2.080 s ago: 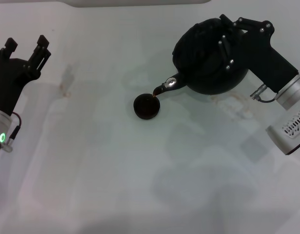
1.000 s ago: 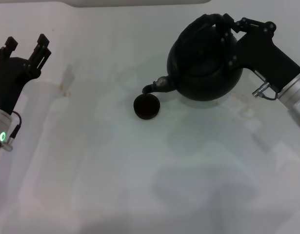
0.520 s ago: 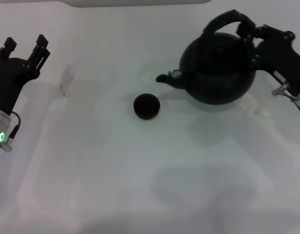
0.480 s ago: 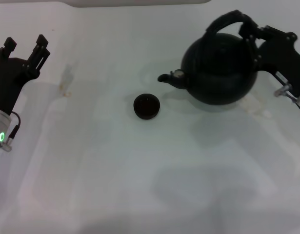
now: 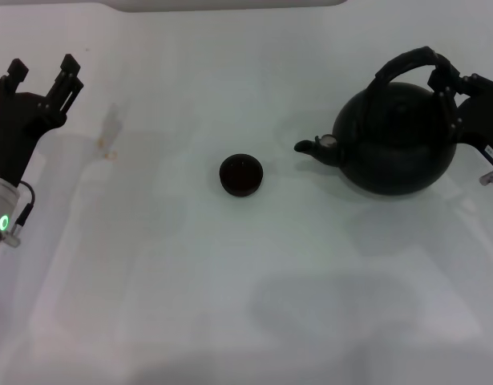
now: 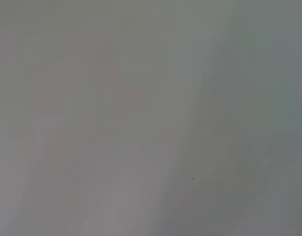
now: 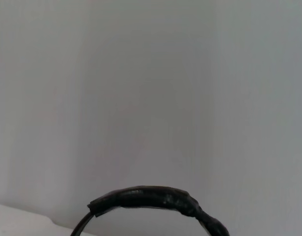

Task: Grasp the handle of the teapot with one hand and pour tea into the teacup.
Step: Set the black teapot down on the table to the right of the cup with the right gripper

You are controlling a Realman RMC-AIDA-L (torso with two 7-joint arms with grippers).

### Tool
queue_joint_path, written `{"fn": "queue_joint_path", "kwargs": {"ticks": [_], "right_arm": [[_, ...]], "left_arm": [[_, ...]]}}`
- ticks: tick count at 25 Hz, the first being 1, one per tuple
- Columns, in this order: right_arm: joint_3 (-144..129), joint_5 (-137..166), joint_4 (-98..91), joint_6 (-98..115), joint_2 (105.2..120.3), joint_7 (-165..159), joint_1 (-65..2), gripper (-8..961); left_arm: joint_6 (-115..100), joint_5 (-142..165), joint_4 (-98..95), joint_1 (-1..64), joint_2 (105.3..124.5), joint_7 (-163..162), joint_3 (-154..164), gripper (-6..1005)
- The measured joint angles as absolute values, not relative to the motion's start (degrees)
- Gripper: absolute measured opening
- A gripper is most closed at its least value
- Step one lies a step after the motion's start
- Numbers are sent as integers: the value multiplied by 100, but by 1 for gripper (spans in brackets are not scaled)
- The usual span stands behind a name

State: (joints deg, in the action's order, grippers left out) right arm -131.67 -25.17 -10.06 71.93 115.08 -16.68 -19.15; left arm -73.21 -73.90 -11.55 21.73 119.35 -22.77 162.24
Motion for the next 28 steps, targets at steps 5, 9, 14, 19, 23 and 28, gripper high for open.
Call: {"fn": "queue_joint_path", "kwargs": {"ticks": [5,9,14,19,23,28], "right_arm": [[-13166,-2510,-969,7196,11510,-1657,-1900,143],[-13166,-2510,-974,7173,11521,-1683,-1898,146],[-13169,-2510,-982,7159,11524,-1693,-1896,149],[-13188,-2507,-983,7118,11523,-1696,-1911,152],[-13200,-2498,-997,7078,11522,-1705,-1909,155],[-13201,-2510,-1023,7051,11524,-1705,-1894,158]], "left_arm": [[-7321,-7392,-1151,2182,11935,-2276,16224,872],[-7321,-7392,-1144,2181,11935,-2277,16225,872],[-7321,-7392,-1117,2175,11935,-2276,16225,872],[-7317,-7392,-1106,2180,11935,-2276,16225,873],[-7314,-7392,-1106,2173,11935,-2276,16225,873],[-7312,-7392,-1124,2144,11935,-2276,16225,873]]}}
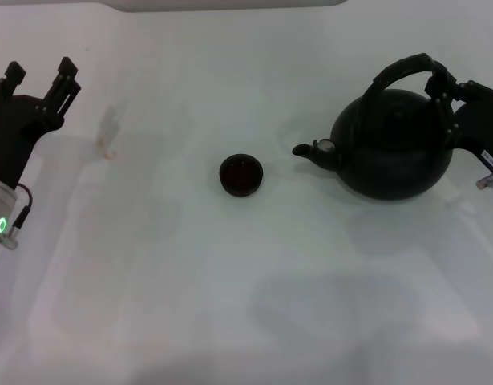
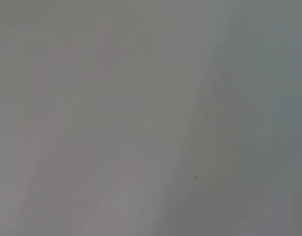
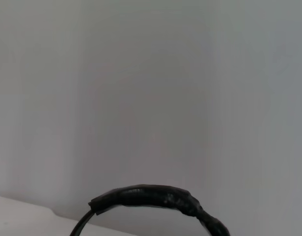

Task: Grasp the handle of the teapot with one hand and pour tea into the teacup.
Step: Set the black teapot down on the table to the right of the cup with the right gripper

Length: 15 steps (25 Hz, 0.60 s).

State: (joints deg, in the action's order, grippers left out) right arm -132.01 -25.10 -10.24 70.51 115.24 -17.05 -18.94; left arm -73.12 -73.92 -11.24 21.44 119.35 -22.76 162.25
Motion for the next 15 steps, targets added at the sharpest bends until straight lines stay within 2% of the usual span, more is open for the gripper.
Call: {"fn": "queue_joint_path", "kwargs": {"ticks": [10,15], "right_arm": [[-13177,-2524,-1011,7047,11531,-2342,-1892,164],[-13173,-2524,-1006,7042,11531,-2365,-1886,347]], "left_arm": [[-7312,-7391,-1125,2118,11929,-2276,16225,872],[-7325,-7391,-1128,2118,11926,-2276,16225,872]]}}
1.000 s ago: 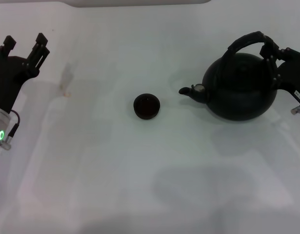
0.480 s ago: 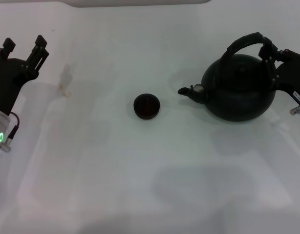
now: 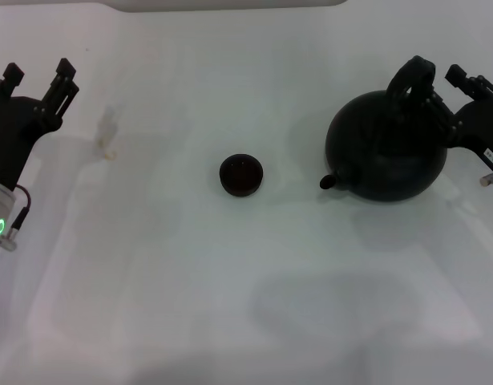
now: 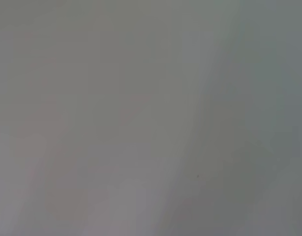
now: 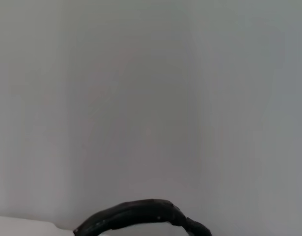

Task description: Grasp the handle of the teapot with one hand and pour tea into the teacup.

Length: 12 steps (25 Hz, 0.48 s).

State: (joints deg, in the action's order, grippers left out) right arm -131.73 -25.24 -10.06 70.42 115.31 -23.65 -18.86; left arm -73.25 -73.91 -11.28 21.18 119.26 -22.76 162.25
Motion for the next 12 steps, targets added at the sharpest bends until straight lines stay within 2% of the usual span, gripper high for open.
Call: {"fn": "queue_joint_path", "kwargs": {"ticks": [12], "right_arm": [[-12561,-2544,-985,7688,11532,-2335,-1297,824]], "left_arm": [[-7326,-7388,-1124,2145,11927,-2262,16224,873]]}}
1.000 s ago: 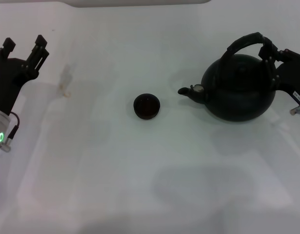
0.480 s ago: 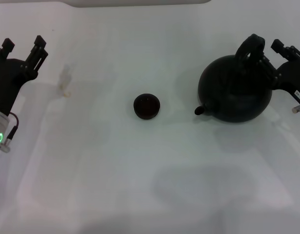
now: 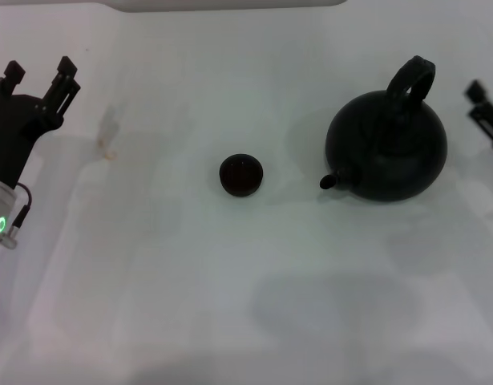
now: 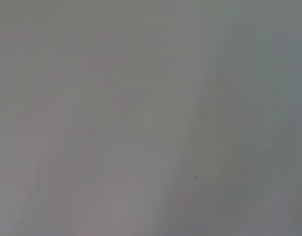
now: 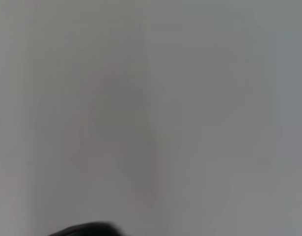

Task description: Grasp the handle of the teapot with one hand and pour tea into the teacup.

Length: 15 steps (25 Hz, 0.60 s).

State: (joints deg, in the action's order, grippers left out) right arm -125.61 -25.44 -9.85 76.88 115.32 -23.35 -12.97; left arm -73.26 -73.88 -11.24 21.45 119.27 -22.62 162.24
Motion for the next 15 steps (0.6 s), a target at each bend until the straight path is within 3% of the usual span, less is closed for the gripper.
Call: {"fn": "queue_joint_path", "kwargs": {"ticks": [15], "right_arm": [[-12129,-2602,-992,7664,11575,-1558,-1125,855]], "left_arm": [[-7313,-7392,-1107,2139,11935,-2227,16224,873]]}}
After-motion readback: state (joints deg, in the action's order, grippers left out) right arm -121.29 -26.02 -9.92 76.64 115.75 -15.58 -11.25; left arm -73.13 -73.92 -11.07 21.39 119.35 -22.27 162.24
